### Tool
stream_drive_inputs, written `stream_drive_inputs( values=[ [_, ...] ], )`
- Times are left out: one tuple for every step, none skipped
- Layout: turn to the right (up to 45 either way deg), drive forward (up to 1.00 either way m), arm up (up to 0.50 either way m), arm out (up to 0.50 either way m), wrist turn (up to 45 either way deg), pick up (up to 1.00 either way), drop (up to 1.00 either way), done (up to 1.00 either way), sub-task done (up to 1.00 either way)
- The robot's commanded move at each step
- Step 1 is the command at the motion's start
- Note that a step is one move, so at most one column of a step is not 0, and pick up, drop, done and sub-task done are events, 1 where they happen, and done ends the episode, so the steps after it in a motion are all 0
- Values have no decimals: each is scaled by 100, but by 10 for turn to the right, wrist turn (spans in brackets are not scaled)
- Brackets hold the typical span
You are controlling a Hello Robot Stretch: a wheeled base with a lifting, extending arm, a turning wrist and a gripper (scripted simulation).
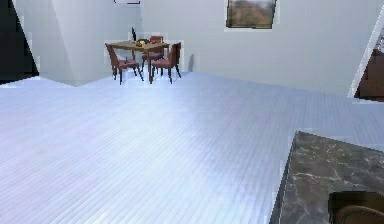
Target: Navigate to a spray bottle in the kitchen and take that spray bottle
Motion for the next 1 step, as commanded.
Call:
stream_drive_inputs(
  values=[
    [0, 0, 0, 0, 0, 0, 0, 100, 0]
  ],
)
